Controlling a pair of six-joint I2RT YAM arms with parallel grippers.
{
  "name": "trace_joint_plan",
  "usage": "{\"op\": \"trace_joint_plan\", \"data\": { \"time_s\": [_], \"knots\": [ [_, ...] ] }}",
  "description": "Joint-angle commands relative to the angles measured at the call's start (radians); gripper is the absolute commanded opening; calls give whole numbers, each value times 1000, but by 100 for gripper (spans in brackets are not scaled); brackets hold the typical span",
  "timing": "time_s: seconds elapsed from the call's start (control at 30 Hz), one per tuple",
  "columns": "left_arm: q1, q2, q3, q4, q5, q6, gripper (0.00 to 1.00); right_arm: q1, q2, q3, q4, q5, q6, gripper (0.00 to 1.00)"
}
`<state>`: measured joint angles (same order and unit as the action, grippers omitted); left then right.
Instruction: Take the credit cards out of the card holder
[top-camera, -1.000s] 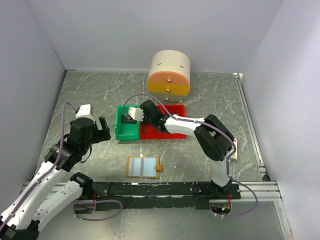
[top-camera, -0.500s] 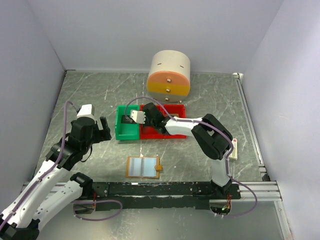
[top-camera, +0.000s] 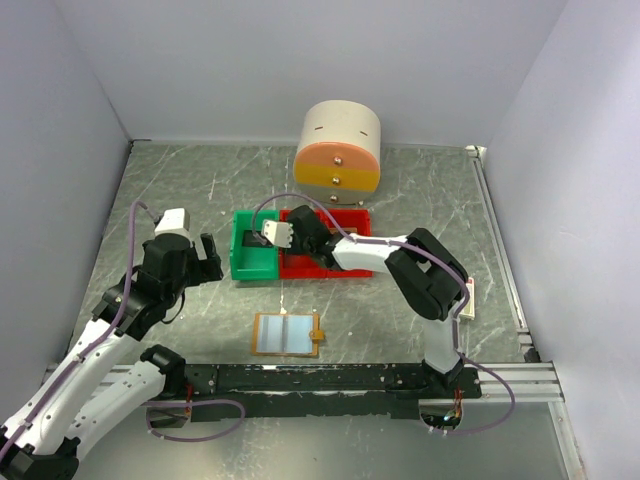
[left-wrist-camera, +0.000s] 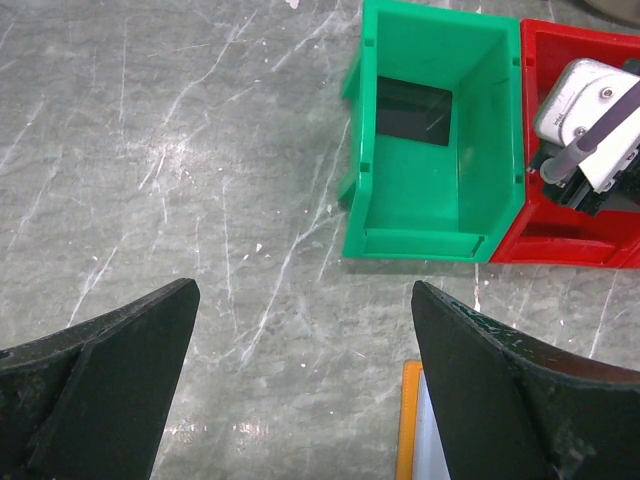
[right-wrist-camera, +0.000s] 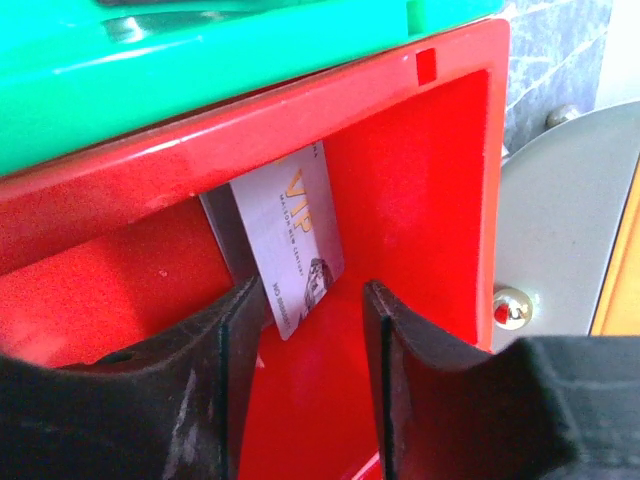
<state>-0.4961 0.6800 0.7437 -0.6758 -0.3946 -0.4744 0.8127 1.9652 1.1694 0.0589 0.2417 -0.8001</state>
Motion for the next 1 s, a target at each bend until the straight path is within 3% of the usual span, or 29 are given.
{"op": "trace_joint_plan", "data": {
  "time_s": [0.0, 0.37, 0.6, 0.67, 0.77, 0.83, 0.97],
  "knots": [
    [5, -1, -4, 38, 20, 18, 100, -6, -34, -10, -27, -27, 12, 46],
    [6, -5, -6, 38, 19, 18, 100, -8, -103, -23, -1, -27, 68, 49],
    [5, 1, -5, 37, 21, 16, 100, 3, -295, -35, 24, 45, 310, 55],
    [5, 4, -4, 35, 18, 15, 100, 3, -383, -81, 55, 59, 423, 60],
    [5, 4, -3, 30, 10, 10, 100, 0, -508, -161, 103, 209, 714, 83],
    [5, 3, -3, 30, 7, 7, 100, -2, -570, -194, 8, 254, 883, 99],
    [5, 7, -5, 29, 3, 4, 100, -6, -635, -223, -98, 87, 1051, 100]
  ]
}}
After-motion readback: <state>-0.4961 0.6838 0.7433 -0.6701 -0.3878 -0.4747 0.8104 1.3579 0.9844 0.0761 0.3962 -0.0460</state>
